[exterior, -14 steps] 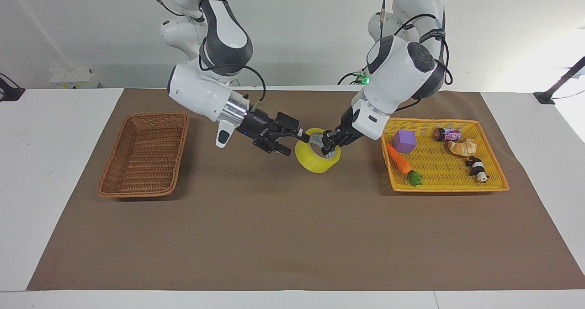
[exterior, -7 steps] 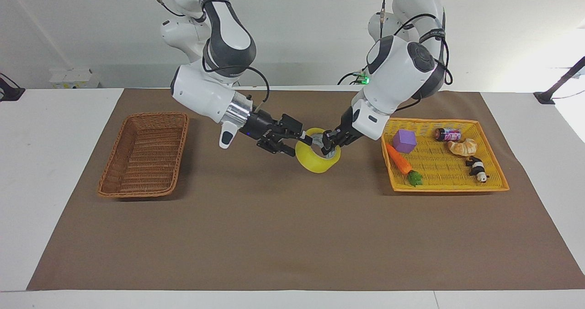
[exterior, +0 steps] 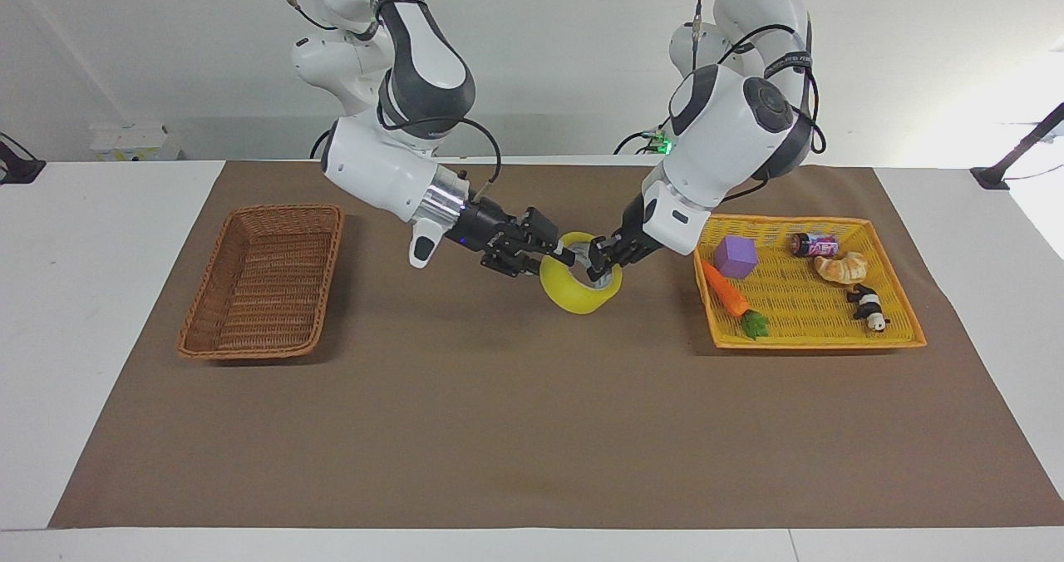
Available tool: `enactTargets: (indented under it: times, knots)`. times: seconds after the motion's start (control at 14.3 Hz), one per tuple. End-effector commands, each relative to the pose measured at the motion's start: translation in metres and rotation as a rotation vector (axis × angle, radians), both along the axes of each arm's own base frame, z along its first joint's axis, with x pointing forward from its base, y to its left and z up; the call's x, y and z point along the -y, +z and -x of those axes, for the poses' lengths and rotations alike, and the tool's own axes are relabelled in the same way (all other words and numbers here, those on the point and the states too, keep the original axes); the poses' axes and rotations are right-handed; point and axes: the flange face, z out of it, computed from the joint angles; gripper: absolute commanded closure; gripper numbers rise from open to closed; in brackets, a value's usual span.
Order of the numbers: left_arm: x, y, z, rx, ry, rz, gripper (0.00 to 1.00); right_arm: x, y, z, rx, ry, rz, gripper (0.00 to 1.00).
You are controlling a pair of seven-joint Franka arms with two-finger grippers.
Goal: Move tape to another basket
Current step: 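Close the right gripper on the tape rim beside the left gripper, then open the left gripper and withdraw while the right gripper carries the tape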
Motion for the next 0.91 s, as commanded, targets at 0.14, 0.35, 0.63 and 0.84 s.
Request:
enactTargets:
  times: [0.14, 0.35, 0.63, 0.84]
  knots:
    - [-0.006, 0.02, 0.006, 0.06, -0.022, -0.063, 0.01, -0.001, 0.003, 0.0, -0.006, 0.005, -0.022, 1.0]
    - [-0.051, 0.049, -0.005, 0.047, -0.015, -0.127, 0.01, 0.002, 0.003, -0.002, -0.004, 0.004, -0.023, 1.0]
    - [-0.224, 0.074, -0.025, -0.017, -0.059, -0.198, 0.01, 0.054, 0.002, -0.014, 0.007, 0.043, -0.034, 1.0]
    - [-0.316, 0.084, -0.022, 0.003, -0.248, -0.318, 0.01, 0.142, -0.005, -0.018, -0.006, 0.078, -0.058, 1.0]
